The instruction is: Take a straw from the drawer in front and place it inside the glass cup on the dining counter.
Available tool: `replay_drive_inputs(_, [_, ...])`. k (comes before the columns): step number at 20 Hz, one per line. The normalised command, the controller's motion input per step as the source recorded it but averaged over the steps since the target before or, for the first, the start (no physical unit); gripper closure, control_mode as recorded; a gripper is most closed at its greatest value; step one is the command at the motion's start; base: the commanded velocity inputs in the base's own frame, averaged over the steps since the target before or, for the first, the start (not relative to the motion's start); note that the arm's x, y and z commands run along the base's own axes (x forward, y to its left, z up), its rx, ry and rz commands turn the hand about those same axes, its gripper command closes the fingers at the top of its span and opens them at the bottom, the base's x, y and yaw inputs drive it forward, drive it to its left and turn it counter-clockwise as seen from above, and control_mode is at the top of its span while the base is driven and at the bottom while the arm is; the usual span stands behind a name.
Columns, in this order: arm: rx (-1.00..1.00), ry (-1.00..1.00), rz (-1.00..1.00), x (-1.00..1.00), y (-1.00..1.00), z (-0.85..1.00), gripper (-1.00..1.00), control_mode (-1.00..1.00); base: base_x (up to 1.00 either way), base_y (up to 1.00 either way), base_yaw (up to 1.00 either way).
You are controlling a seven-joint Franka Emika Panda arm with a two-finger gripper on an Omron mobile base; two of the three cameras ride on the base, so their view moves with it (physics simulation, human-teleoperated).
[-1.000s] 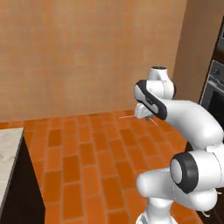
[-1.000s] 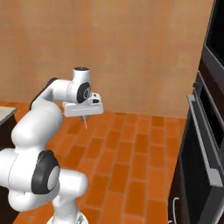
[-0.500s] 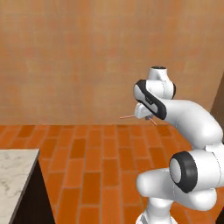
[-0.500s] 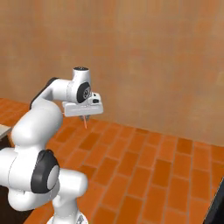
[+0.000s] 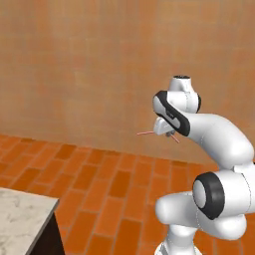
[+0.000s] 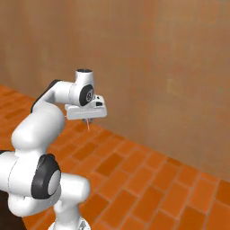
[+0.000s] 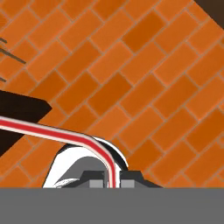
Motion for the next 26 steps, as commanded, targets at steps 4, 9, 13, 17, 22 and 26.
replay_drive_inputs(4, [0.00,0.00,0.00,0.00,0.00,0.00,1.00,1.00,1.00,0.00,0.50])
replay_drive_inputs(9, [0.00,0.00,0.00,0.00,0.00,0.00,1.00,1.00,1.00,0.00,0.60])
replay_drive_inputs(13, [0.00,0.00,0.00,0.00,0.00,0.00,1.00,1.00,1.00,-0.01,0.66])
replay_drive_inputs(17, [0.00,0.00,0.00,0.00,0.00,0.00,1.00,1.00,1.00,-0.15,0.68])
replay_drive_inputs(22, [0.00,0.00,0.00,0.00,0.00,0.00,1.00,1.00,0.96,-0.47,0.65])
replay_drive_inputs(26, [0.00,0.00,0.00,0.00,0.00,0.00,1.00,1.00,0.82,-0.61,0.62])
